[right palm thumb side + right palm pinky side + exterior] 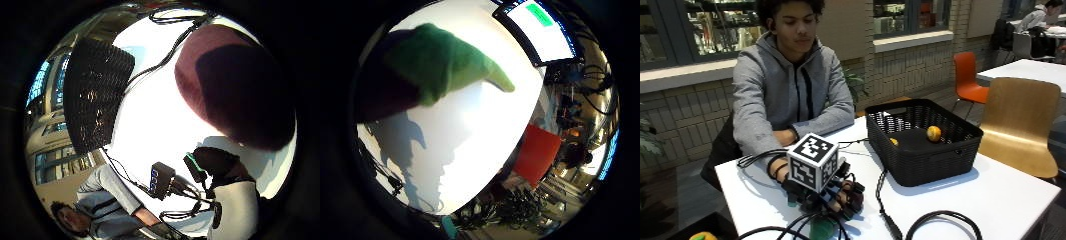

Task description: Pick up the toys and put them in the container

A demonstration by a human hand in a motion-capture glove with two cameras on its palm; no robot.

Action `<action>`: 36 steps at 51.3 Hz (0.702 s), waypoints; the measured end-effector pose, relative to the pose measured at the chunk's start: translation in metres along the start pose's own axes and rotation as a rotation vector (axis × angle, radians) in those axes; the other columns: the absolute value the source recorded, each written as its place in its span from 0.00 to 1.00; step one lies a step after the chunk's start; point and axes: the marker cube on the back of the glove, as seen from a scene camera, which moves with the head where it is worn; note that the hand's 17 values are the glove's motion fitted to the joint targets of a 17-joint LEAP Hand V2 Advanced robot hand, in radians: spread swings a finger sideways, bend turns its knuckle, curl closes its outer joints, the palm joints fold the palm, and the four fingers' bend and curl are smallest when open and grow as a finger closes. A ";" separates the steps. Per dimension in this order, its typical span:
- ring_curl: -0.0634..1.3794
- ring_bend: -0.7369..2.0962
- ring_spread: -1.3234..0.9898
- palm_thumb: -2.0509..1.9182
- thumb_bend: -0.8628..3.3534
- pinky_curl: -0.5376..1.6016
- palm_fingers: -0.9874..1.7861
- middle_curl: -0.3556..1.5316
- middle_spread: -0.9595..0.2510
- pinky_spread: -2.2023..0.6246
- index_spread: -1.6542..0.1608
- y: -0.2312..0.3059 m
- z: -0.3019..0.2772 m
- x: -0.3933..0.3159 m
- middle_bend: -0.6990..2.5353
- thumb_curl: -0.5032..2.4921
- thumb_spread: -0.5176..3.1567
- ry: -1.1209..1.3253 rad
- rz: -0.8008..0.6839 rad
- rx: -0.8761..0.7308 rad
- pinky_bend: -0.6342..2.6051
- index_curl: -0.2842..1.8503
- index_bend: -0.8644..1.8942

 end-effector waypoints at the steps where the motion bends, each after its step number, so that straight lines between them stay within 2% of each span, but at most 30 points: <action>1: 0.17 0.33 0.50 0.60 0.20 0.44 0.29 0.35 0.78 0.76 0.76 -0.003 0.002 0.001 0.26 0.28 0.49 0.000 -0.002 -0.003 0.32 0.23 0.33; 5: 0.18 0.34 0.50 0.60 0.20 0.45 0.29 0.35 0.78 0.76 0.76 -0.013 0.011 0.007 0.26 0.28 0.49 -0.006 -0.010 -0.002 0.34 0.22 0.32; 9: 0.21 0.38 0.51 0.60 0.20 0.46 0.30 0.34 0.79 0.77 0.76 -0.018 0.016 0.008 0.26 0.28 0.49 -0.033 -0.018 0.081 0.38 0.20 0.30; 13: 0.24 0.47 0.49 0.61 0.21 0.46 0.43 0.37 0.79 0.77 0.75 -0.018 0.017 0.007 0.32 0.28 0.49 -0.050 -0.035 0.148 0.40 0.17 0.30; 17: 0.30 0.58 0.45 0.63 0.22 0.44 0.55 0.41 0.74 0.75 0.74 -0.017 0.017 0.002 0.39 0.28 0.51 -0.074 -0.058 0.184 0.38 0.15 0.31; 21: 0.36 0.66 0.43 0.65 0.23 0.45 0.59 0.44 0.70 0.73 0.75 -0.016 0.013 -0.005 0.43 0.29 0.54 -0.086 -0.073 0.188 0.38 0.15 0.34; 29: 0.44 0.73 0.42 0.68 0.25 0.49 0.60 0.49 0.64 0.69 0.75 -0.010 -0.021 -0.034 0.46 0.30 0.57 -0.102 -0.118 0.278 0.43 0.15 0.36; 36: 0.47 0.76 0.41 0.69 0.26 0.51 0.58 0.53 0.60 0.67 0.75 -0.012 -0.096 -0.074 0.49 0.31 0.58 -0.048 -0.194 0.373 0.46 0.16 0.37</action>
